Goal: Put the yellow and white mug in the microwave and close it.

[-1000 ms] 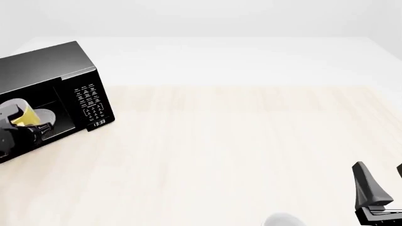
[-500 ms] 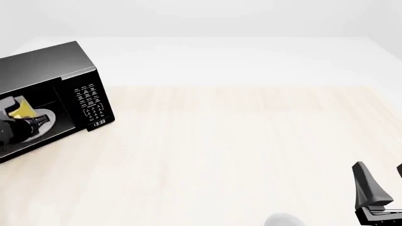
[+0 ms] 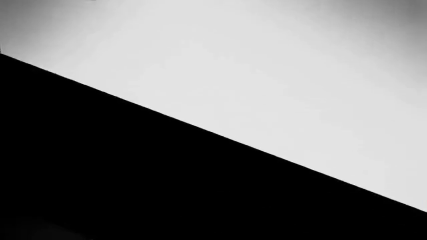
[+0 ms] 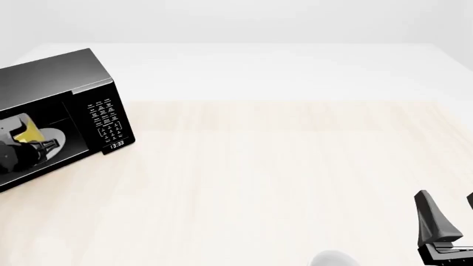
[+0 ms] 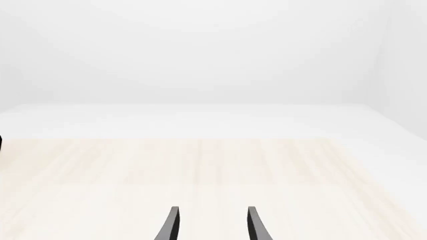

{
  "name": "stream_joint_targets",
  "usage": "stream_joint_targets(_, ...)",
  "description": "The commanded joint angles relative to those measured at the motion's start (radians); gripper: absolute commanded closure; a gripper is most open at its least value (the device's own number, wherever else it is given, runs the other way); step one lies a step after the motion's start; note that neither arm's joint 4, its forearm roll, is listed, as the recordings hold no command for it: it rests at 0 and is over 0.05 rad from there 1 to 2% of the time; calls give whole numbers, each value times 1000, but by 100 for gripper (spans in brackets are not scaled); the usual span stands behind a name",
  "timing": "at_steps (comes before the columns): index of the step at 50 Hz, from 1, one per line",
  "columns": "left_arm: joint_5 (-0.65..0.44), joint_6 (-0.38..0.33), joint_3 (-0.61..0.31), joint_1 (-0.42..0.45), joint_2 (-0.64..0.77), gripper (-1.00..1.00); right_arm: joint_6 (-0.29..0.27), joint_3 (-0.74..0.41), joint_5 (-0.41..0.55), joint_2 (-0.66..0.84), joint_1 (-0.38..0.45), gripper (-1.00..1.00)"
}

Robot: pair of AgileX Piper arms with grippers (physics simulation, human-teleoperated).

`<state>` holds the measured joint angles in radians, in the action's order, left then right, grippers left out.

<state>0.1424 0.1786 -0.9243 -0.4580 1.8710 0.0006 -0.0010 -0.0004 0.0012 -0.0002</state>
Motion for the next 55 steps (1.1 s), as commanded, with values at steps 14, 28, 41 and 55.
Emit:
stream_joint_targets(14,-8,-4,-13,3,33,-100,-1,1,0,-1,0,-100)
stream_joint_targets(28,-15,-1,-10,1,29,-100,-1,1,0,-1,0,-100)
stream_joint_targets(41,3,-1,52,-2,-3,-100,-1,1,0,-1,0,-100)
stream_joint_targets(55,27,0,152,2,-76,-100,-1,1,0,-1,0,-100)
